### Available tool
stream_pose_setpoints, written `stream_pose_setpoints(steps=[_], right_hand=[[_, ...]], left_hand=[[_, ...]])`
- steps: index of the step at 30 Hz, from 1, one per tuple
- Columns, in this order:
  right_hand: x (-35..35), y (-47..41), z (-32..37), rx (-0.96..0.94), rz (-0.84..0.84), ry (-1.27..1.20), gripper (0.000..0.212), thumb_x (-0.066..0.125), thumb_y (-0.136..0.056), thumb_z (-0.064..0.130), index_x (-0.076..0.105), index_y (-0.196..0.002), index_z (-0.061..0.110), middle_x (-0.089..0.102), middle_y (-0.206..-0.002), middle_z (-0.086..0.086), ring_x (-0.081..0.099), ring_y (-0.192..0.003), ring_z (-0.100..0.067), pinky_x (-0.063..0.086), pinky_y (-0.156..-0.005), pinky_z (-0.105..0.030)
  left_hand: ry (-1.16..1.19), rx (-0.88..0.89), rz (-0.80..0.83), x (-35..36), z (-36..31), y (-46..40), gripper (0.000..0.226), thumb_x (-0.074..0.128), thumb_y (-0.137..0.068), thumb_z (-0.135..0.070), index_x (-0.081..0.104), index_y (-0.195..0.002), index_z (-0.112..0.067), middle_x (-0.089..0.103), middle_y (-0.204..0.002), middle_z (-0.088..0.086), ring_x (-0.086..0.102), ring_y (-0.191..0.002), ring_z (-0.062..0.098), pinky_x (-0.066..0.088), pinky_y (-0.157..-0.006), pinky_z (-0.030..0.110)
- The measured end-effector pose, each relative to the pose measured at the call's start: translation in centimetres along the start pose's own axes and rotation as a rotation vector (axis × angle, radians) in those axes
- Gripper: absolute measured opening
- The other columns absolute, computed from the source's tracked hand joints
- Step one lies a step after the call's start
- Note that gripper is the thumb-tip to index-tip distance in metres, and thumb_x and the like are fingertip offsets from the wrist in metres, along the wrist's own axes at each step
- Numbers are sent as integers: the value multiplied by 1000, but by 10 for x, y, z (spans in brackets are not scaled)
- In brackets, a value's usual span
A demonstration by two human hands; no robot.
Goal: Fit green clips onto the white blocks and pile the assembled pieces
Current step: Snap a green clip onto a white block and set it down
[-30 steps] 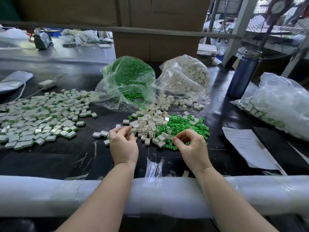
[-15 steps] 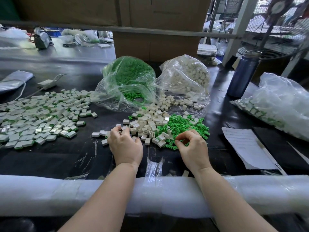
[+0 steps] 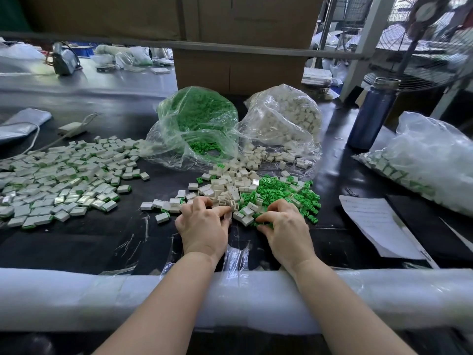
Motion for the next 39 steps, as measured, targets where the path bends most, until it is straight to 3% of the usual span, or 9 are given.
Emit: stream_pose_setpoints(steps=[8,10,12,14,18,22,26,31,39], right_hand=[[-2,0,3,-20,-31,-18,16,56,-92,19,67,-96,8,57,-101,-3,48,-98,-21,39,-87,-33],[-6,1,4,-21,-77,-65,13,53,-93,16,63,-95,9,59,-98,-3,50,-94,-20,40,-82,-30],[-9,2,3,-1,-107,-135,11,50,-94,14,60,-95,9,62,-92,-1,52,-86,-17,41,-75,-27],[-10,2,0,40,-112,-214,9,50,-95,13,59,-94,11,64,-85,0,56,-77,-17,43,-69,-28],[-11,2,-7,86,-115,-339,4,59,-90,11,62,-88,12,64,-79,4,59,-73,-16,47,-70,-28],[-12,1,-10,113,-120,-471,10,68,-82,6,66,-90,12,65,-81,5,62,-78,-14,50,-77,-25],[-12,0,-10,107,-113,-489,11,68,-80,2,68,-85,12,65,-77,7,61,-76,-11,48,-75,-16],[-12,1,-9,98,-98,-555,18,64,-84,2,60,-82,19,61,-77,11,59,-76,-6,49,-73,-16],[-11,0,-7,93,-66,-704,13,65,-83,1,67,-82,14,66,-78,7,60,-73,1,47,-74,-11]], left_hand=[[45,-13,0,-1,-1,1,22,60,-85,-42,62,-104,-30,39,-120,-5,27,-116,18,22,-95,33],[166,21,-64,-8,-4,2,17,64,-84,-33,60,-99,-26,43,-112,-3,35,-112,19,27,-93,31],[399,88,-89,-13,-10,4,13,67,-83,-18,58,-92,-21,50,-103,-1,50,-99,18,41,-87,27],[569,166,-25,-12,-18,6,13,67,-81,-9,59,-87,-16,60,-92,-1,60,-82,14,51,-80,25],[726,230,160,0,-28,8,18,70,-79,-7,62,-77,-22,63,-75,-6,58,-69,7,51,-71,20],[834,186,272,9,-27,8,23,70,-79,-6,62,-87,-25,63,-78,-4,59,-73,7,49,-75,13],[849,204,268,6,-29,9,20,65,-83,-5,62,-81,-25,64,-79,-8,58,-71,2,48,-71,11],[984,171,336,8,-30,11,22,54,-89,1,58,-84,-20,61,-83,-1,67,-77,13,56,-75,23],[967,140,338,12,-26,7,13,64,-84,-6,61,-87,-18,65,-82,3,65,-77,15,55,-78,25]])
Point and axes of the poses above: each hand's wrist, its own y-axis away from the middle knuckle, its own x-axis out of the palm, z = x × y, the point moved 7 cm from there along -y, towards the middle knuckle
